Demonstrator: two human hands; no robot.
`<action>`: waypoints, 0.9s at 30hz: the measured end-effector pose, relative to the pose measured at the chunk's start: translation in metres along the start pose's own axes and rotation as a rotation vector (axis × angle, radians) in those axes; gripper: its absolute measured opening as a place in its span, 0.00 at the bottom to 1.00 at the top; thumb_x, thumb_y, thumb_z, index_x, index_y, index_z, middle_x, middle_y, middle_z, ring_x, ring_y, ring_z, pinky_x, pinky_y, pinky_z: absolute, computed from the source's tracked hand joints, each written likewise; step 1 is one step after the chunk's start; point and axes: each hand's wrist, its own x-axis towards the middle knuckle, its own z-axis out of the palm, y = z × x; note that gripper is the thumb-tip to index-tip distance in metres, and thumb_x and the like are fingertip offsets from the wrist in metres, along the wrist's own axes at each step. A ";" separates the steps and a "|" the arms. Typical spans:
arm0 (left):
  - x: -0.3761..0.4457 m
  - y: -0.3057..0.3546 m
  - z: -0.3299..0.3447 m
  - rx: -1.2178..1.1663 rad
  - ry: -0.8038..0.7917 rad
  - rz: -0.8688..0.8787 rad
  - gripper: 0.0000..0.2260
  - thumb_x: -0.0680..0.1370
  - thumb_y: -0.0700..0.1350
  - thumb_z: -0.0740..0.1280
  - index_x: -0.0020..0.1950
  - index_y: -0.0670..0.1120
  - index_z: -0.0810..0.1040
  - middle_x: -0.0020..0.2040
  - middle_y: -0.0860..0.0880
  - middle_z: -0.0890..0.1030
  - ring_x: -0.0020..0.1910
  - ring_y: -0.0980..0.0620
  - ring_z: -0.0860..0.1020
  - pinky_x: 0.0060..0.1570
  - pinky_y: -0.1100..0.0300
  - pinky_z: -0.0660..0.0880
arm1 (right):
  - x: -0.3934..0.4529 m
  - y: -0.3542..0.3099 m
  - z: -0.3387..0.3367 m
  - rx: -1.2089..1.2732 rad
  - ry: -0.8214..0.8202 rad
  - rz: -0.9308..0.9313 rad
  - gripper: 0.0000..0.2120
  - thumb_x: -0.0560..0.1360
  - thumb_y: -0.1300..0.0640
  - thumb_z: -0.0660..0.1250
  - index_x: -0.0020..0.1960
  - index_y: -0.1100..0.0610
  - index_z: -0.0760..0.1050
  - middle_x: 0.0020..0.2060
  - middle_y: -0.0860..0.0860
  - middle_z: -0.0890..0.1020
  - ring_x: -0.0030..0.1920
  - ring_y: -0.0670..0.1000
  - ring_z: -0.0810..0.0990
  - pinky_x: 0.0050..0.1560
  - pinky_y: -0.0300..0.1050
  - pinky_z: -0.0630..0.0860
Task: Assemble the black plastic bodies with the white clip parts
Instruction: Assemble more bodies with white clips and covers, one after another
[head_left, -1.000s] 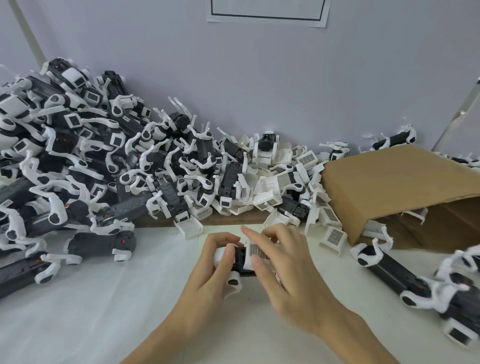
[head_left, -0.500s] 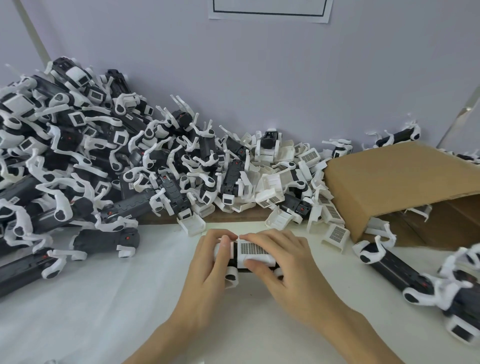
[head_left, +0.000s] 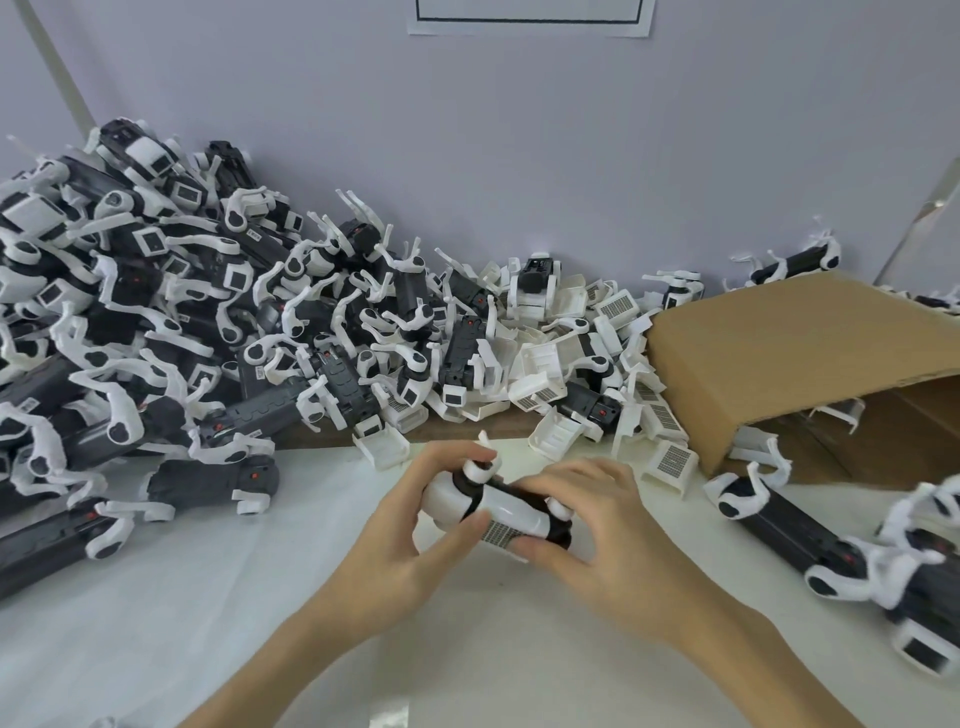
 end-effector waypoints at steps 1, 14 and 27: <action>0.000 -0.002 0.000 0.013 -0.001 0.010 0.19 0.82 0.47 0.72 0.72 0.53 0.75 0.67 0.52 0.80 0.69 0.46 0.77 0.68 0.59 0.72 | 0.000 0.001 0.003 -0.047 0.032 -0.022 0.16 0.76 0.44 0.76 0.62 0.44 0.80 0.53 0.36 0.77 0.64 0.36 0.68 0.69 0.38 0.58; 0.001 -0.016 0.008 0.040 0.062 0.056 0.14 0.81 0.48 0.72 0.66 0.59 0.78 0.60 0.54 0.83 0.63 0.48 0.81 0.61 0.63 0.76 | 0.001 -0.004 0.012 -0.051 0.029 -0.003 0.12 0.77 0.45 0.73 0.58 0.45 0.77 0.52 0.31 0.75 0.58 0.37 0.72 0.65 0.37 0.62; -0.001 -0.011 0.009 0.405 -0.003 0.312 0.25 0.80 0.50 0.75 0.76 0.53 0.72 0.77 0.55 0.69 0.78 0.51 0.70 0.74 0.62 0.68 | 0.004 -0.008 -0.010 0.722 0.038 0.326 0.13 0.85 0.50 0.62 0.53 0.58 0.80 0.41 0.58 0.81 0.44 0.52 0.78 0.44 0.41 0.73</action>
